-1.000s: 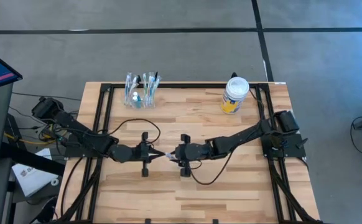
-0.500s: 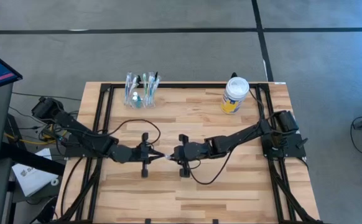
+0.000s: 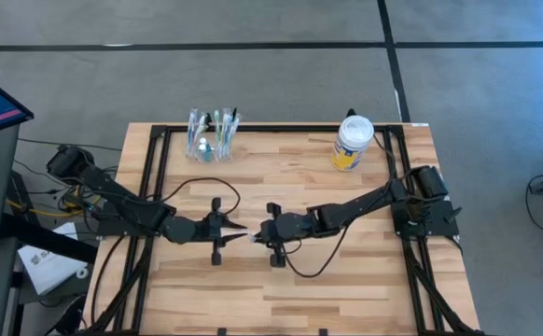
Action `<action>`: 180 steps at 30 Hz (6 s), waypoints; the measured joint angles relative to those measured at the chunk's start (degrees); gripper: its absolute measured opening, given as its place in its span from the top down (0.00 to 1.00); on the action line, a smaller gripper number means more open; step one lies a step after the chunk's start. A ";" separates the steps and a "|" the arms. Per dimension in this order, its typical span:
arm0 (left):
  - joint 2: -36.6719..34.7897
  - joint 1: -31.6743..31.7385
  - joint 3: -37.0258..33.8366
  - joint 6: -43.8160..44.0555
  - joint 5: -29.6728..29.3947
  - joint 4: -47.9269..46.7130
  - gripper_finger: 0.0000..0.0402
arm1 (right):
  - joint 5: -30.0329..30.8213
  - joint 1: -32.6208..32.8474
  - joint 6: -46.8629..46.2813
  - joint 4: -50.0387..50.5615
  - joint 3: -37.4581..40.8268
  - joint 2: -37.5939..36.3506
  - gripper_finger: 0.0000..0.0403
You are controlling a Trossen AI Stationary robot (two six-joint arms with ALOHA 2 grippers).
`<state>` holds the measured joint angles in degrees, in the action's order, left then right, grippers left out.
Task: Pick & Place toothbrushing station
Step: Put the purple toothbrush into the transparent organizer
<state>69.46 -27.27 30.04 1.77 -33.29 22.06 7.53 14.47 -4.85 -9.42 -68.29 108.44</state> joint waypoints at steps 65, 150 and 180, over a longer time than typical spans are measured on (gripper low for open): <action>0.82 6.99 -1.85 1.89 10.83 15.35 0.81 | 3.28 -0.78 11.46 -13.92 0.03 -6.93 0.97; -33.87 28.10 -8.93 4.68 -18.86 -20.96 0.96 | 13.89 -2.03 -1.13 -9.57 25.78 -28.38 0.83; -33.87 57.07 -11.49 7.55 -2.29 -23.10 0.96 | 15.08 -1.74 -1.15 -12.34 27.02 -29.00 0.83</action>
<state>35.59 29.80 18.55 9.32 -35.58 -1.05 22.60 12.73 -6.00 -21.76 -41.28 79.44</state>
